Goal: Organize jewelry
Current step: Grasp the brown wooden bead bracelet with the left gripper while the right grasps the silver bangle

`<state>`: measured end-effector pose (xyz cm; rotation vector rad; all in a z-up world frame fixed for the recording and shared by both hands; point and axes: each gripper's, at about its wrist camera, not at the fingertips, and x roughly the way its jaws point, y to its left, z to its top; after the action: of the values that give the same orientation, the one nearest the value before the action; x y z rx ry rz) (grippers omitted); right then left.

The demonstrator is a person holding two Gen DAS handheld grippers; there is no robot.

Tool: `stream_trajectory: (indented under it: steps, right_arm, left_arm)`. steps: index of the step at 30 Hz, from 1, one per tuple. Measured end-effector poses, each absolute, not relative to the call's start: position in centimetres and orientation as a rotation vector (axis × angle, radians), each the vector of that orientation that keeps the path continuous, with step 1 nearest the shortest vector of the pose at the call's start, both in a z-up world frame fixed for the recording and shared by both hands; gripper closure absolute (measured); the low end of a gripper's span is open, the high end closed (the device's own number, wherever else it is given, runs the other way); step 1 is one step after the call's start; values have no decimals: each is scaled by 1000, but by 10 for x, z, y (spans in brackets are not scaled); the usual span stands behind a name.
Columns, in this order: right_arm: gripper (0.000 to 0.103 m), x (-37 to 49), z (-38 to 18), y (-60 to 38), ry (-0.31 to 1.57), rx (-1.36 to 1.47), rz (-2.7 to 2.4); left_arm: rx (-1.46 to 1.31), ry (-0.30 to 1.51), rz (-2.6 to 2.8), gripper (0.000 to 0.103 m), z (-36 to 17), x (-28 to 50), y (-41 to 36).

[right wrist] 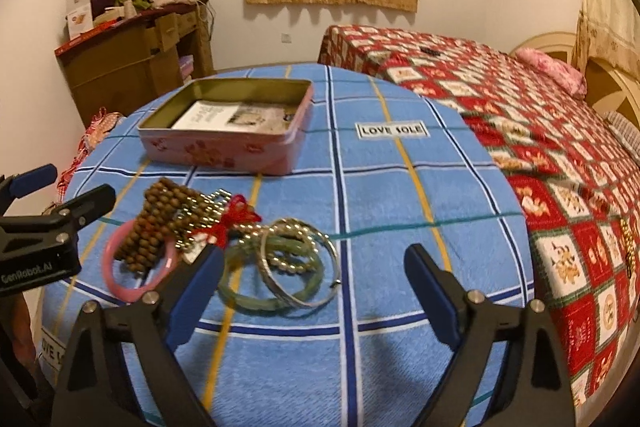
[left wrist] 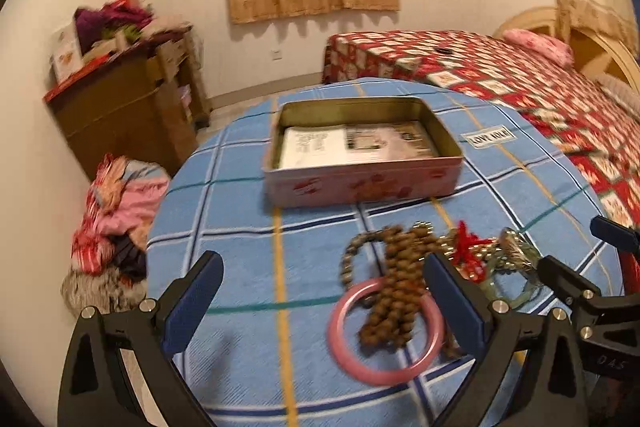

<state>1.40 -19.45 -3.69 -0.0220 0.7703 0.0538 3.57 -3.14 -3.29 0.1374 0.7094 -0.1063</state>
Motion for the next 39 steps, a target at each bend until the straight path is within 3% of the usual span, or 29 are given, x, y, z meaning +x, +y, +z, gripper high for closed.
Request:
stream_trajectory:
  steps: [3, 5, 7, 8, 9, 10, 11, 13, 15, 26, 29, 33, 37, 38, 39]
  right_arm:
    - [10, 14, -40, -198, 778, -8, 50]
    - [10, 14, -42, -199, 778, -5, 50]
    - [10, 13, -42, -201, 778, -1, 49]
    - [10, 13, -43, -202, 780, 4, 48]
    - [10, 14, -44, -203, 783, 7, 48]
    - [10, 14, -44, -204, 786, 10, 48]
    - [10, 14, -44, -205, 787, 11, 46]
    - [10, 14, -45, -206, 784, 11, 45]
    - [10, 16, -46, -207, 787, 12, 43]
    - [22, 21, -54, -200, 807, 0, 94]
    - [34, 21, -56, -196, 812, -3, 109]
    - [38, 22, -60, -193, 829, -14, 122]
    - [56, 23, -65, -189, 847, -24, 141]
    - [68, 23, -66, -188, 848, -26, 151]
    - [73, 21, -66, -186, 845, -33, 161]
  left_arm:
    - [170, 721, -134, 3, -41, 45, -44]
    - [168, 733, -168, 10, -45, 51, -49]
    - [185, 748, -195, 31, -50, 55, -57]
    - [182, 762, -215, 34, -54, 57, -59]
    - [174, 771, -232, 44, -57, 58, -60]
    - [161, 784, -254, 60, -60, 58, -60]
    - [152, 792, -266, 68, -61, 59, -60]
    - [141, 780, -288, 82, -58, 55, -59]
    - [108, 766, -311, 89, -52, 52, -54]
    - [93, 676, -281, 93, -18, 39, -32]
    - [88, 685, -272, 93, -21, 40, -28]
    - [76, 712, -264, 93, -32, 42, -24]
    - [72, 725, -266, 93, -36, 43, -22]
    - [71, 725, -266, 93, -36, 43, -22]
    - [70, 723, -266, 93, -36, 43, -22]
